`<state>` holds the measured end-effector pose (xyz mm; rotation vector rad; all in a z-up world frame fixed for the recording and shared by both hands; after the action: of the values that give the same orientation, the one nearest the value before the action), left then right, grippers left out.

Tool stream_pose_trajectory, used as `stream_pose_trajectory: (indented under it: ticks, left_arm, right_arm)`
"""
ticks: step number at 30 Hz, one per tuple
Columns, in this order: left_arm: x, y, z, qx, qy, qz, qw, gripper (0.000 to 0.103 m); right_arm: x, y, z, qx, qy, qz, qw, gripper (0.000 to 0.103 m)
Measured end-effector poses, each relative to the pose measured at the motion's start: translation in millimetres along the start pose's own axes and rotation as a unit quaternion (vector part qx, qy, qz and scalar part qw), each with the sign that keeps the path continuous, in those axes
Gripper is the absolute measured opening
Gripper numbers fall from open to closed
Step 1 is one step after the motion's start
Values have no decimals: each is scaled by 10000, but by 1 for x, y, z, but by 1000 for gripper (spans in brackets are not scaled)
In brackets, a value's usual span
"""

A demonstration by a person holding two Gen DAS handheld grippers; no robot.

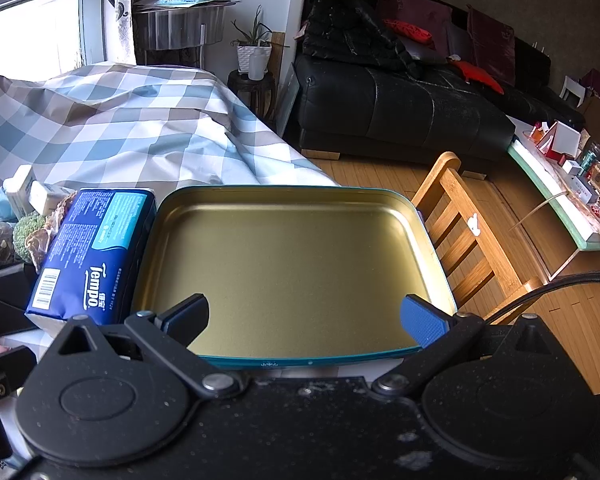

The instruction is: Organize soft objects

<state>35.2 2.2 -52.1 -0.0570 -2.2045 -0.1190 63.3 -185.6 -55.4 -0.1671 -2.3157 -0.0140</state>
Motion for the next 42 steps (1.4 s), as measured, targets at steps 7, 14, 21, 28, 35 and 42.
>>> stream_pose_trajectory:
  ticks: [7,14,21,28,35,42]
  left_arm:
    - [-1,-1,2,-11,-28,21,10000,93]
    - [3,18,-5,-3,-392,16,9992,95]
    - [7,77,-19,112,-602,-104,9981,97]
    - [1,141,-20,137,-295,-292,9990,94]
    - [-12,182,2,237,110,-350,9990,93]
    - [-17,162,11,-344,292,-210,9988,93]
  right_arm:
    - [1,-1,-1,17,-46,24,10000,103]
    - [15,-6,-10,-232,-387,-138,9989,103]
    - [37,-4,-16,-499,-963,-477,9930,103]
    - [46,28,-2,-206,-1261,-604,9900,103]
    - [36,84,26,473,-483,-1371,9882,100]
    - [31,143,77,1263,191,-1978,9719,93]
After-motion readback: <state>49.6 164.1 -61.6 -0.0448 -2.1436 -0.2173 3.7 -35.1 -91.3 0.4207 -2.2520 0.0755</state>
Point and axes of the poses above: each gripper's, at about its wrist camera, not at the fingertips, and x roughly against the way its jaws point, y to its left, z to its underside, the point moved 6 cm from there along -x, roughly the way its jaws point, and after that the axes turned 9 degrees about -x, right-handed, at the moved point
